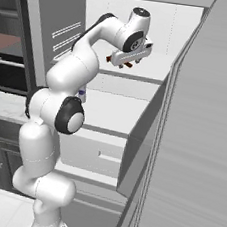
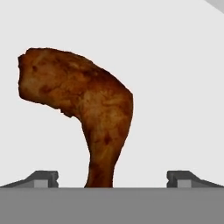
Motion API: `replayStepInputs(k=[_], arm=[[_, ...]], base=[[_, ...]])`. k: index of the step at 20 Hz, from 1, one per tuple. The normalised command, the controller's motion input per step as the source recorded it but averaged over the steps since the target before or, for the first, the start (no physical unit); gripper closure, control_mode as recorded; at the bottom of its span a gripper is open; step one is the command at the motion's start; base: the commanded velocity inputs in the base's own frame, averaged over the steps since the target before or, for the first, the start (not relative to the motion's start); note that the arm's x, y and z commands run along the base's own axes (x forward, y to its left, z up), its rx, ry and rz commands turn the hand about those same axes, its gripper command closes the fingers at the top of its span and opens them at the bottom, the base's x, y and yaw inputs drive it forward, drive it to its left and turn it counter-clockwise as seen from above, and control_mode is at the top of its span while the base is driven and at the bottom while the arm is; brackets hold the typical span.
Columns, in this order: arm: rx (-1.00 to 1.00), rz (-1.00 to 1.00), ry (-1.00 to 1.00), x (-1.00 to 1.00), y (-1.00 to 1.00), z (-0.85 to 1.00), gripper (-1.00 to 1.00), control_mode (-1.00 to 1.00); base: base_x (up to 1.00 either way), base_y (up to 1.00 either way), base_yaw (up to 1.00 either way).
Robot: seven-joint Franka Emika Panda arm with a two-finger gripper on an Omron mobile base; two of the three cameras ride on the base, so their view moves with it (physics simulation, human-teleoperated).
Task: Take the chicken drumstick from the fridge and place it on the digital scale on the counter by the fridge. Wait a few seconds for a reading, then move it to the plate on the dining counter.
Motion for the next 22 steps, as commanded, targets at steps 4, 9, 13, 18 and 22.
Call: replayStepInputs(k=[4,9,13,18,22], arm=[[0.00,0.00,0.00,0.00,0.14,-0.52,-1.00,-1.00],[0.00,0.00,0.00,0.00,0.03,-0.37,-1.00,-1.00],[0.00,0.00,0.00,0.00,0.01,-0.27,-1.00,-1.00],[0.00,0.00,0.00,-0.02,0.01,-0.31,-1.00,-1.00],[0.00,0.00,0.00,-0.05,0.05,-0.31,1.00,-1.00]], base=[[0.00,0.00,0.00],[0.00,0.00,0.00],[0.00,0.00,0.00],[0.00,0.00,0.00],[0.00,0.00,0.00]])
